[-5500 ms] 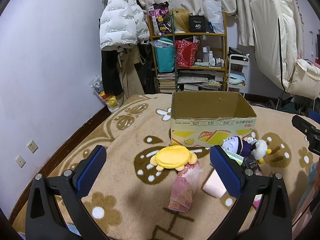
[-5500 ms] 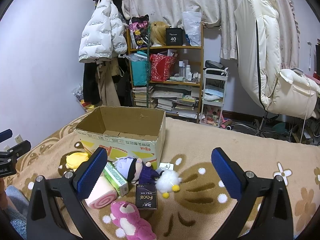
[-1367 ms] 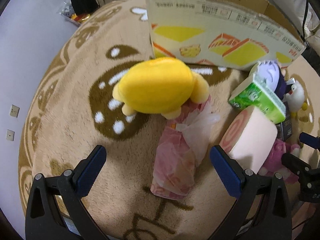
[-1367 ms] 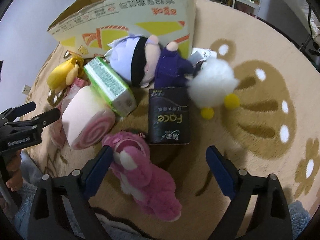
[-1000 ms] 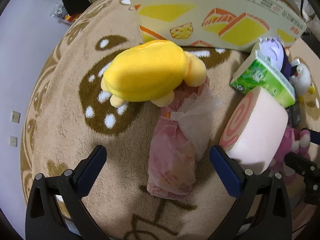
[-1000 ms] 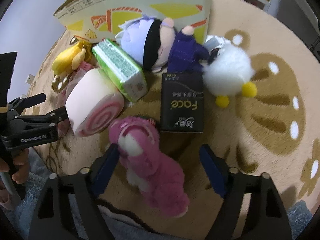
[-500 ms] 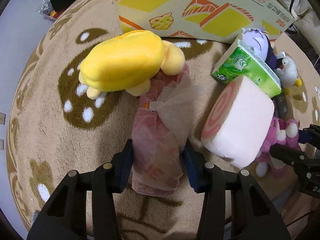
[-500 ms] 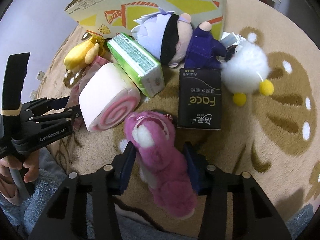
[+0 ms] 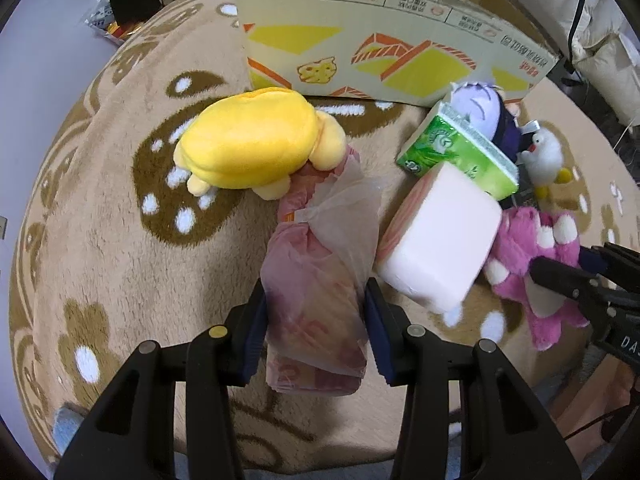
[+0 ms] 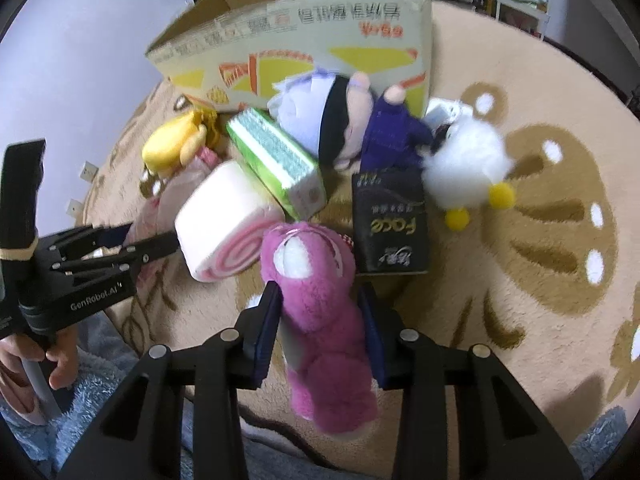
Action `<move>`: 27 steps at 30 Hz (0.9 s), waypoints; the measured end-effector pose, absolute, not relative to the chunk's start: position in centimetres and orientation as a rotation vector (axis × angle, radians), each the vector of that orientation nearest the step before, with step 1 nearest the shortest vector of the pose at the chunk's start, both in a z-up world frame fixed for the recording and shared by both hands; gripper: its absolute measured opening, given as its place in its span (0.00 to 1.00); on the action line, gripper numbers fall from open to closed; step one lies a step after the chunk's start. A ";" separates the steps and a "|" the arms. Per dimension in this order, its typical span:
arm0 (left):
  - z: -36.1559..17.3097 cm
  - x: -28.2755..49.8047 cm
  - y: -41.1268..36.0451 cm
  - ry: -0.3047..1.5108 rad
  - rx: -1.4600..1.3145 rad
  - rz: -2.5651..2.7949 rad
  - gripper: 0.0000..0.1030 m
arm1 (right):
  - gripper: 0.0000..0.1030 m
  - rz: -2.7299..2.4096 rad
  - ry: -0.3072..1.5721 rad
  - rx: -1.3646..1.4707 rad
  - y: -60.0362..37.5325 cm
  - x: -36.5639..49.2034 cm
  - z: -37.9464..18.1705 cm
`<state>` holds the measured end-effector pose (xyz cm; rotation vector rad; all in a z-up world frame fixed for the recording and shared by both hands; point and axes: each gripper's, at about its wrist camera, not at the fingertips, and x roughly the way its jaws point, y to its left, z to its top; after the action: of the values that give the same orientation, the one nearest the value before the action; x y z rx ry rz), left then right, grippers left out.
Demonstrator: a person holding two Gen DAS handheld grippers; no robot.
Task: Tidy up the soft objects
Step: 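Lift the pink bear and pink bag and carry both over the cardboard box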
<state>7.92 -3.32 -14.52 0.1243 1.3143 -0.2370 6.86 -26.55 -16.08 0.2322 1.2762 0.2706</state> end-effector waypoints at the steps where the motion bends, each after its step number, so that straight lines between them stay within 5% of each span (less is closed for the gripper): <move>1: -14.3 7.9 -3.4 1.312 0.115 -0.245 0.42 | 0.39 0.272 1.258 0.235 -26.7 6.7 -15.7; 10: -11.4 6.2 -2.9 1.209 0.096 -0.239 0.42 | 0.38 0.276 1.058 0.251 -27.4 5.9 -12.2; 27: -2.1 3.3 -1.5 0.710 0.090 -0.154 0.42 | 0.38 0.186 0.659 0.215 -29.1 3.7 -6.0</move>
<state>3.26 -1.53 -2.15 0.0899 0.7104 -0.1544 3.69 -29.14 -5.96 0.2150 0.6594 0.1855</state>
